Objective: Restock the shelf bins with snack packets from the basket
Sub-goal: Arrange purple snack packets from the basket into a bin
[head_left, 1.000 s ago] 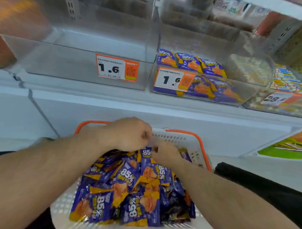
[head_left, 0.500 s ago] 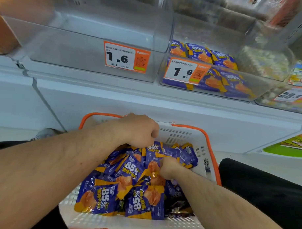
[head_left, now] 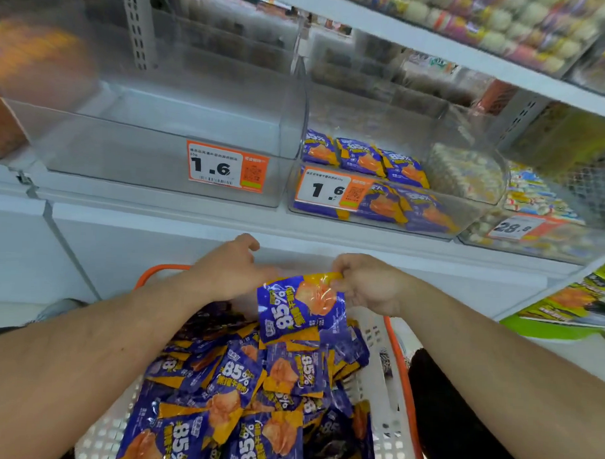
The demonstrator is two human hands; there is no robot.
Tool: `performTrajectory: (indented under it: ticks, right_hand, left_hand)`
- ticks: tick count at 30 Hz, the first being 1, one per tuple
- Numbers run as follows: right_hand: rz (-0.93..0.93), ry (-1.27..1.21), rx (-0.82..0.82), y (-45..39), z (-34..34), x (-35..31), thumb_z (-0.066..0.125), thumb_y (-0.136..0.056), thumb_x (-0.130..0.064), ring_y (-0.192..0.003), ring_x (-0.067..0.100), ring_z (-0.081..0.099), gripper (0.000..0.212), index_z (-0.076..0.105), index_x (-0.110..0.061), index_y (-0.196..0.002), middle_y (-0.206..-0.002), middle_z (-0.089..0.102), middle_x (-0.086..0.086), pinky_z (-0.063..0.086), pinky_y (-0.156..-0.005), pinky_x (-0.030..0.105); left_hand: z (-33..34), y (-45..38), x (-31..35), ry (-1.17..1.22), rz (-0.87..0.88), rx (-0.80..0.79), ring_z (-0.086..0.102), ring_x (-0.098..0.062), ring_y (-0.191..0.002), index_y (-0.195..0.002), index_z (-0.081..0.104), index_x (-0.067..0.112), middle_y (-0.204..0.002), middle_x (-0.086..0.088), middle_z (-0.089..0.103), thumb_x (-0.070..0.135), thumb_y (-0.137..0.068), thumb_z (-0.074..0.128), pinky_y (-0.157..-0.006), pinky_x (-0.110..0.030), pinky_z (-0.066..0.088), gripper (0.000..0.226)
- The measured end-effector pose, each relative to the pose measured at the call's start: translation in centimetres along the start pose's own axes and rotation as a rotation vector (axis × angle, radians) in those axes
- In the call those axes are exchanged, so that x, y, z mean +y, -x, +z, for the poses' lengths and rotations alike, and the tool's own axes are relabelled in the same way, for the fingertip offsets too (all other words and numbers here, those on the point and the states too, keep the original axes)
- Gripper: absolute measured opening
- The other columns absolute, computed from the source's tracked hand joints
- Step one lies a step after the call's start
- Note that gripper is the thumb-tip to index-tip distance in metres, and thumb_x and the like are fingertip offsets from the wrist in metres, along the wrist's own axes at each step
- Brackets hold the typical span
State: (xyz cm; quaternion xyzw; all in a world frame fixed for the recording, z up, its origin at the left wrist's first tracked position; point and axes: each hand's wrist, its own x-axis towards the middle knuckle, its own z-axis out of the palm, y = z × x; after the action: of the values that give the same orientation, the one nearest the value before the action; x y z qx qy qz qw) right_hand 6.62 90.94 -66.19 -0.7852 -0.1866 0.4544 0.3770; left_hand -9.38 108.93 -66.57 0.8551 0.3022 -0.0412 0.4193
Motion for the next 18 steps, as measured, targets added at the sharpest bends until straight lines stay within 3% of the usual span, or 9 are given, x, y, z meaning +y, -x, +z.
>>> performTrajectory:
  ticks: [3,7,10,13,15,18]
  right_hand:
    - [-0.050,-0.250,-0.032,1.9,0.3,-1.0,0.051,-0.095,0.006,-0.071,0.020,0.060,0.022,0.049,-0.013,-0.086,-0.077,0.062,0.006,0.048,-0.069,0.032]
    - [-0.141,-0.369,0.116,3.6,0.9,-2.0,0.054,-0.094,0.008,-0.069,0.023,0.063,0.026,0.046,-0.015,-0.083,-0.080,0.062,0.011,0.052,-0.058,0.030]
    - [-0.332,-0.046,0.340,4.3,1.0,-2.0,0.066,-0.082,0.008,-0.075,0.025,0.060,0.036,0.042,-0.018,-0.079,-0.091,0.060,0.023,0.050,-0.062,0.031]
    - [-0.732,0.440,0.504,5.3,0.9,-2.1,0.080,-0.067,-0.013,-0.109,0.015,0.055,0.041,0.043,-0.027,-0.075,-0.114,0.059,0.007,0.041,-0.088,0.018]
    - [-0.958,0.706,0.497,6.3,1.2,-2.4,0.077,-0.061,-0.040,-0.128,0.016,0.047,0.038,0.046,-0.027,-0.078,-0.126,0.053,0.001,0.038,-0.098,0.030]
    - [-0.991,0.996,0.570,6.8,1.5,-3.1,0.067,-0.057,-0.063,-0.131,0.027,0.046,0.054,0.043,-0.027,-0.090,-0.139,0.048,0.005,0.037,-0.092,0.042]
  left_hand:
    - [-0.4,0.3,0.2,0.339,-0.013,-0.042,0.066,-0.024,-0.096,-0.103,0.065,0.013,-0.105,-0.006,0.070,0.036,-0.083,0.074,-0.090,-0.041,0.049,0.031]
    - [-0.4,1.4,0.9,0.571,0.091,-0.077,0.073,-0.024,-0.086,-0.098,0.067,0.008,-0.094,-0.009,0.076,0.003,-0.086,0.071,-0.088,-0.044,0.057,0.013]
    - [-1.0,1.8,2.2,0.634,0.148,0.028,0.073,-0.018,-0.077,-0.094,0.069,0.013,-0.088,-0.004,0.077,-0.001,-0.089,0.066,-0.076,-0.038,0.061,0.016]
    - [-1.9,2.1,3.7,0.661,0.216,0.075,0.073,-0.014,-0.071,-0.089,0.069,0.018,-0.082,0.001,0.077,-0.001,-0.090,0.064,-0.069,-0.031,0.060,0.019]
    - [-2.5,2.4,4.9,0.673,0.275,0.079,0.072,-0.013,-0.069,-0.088,0.068,0.019,-0.079,0.003,0.076,-0.003,-0.090,0.064,-0.068,-0.030,0.060,0.022]
    - [-3.2,2.4,6.9,0.658,0.361,0.085,0.071,-0.012,-0.066,-0.091,0.067,0.015,-0.076,0.003,0.076,-0.006,-0.089,0.063,-0.062,-0.026,0.059,0.021]
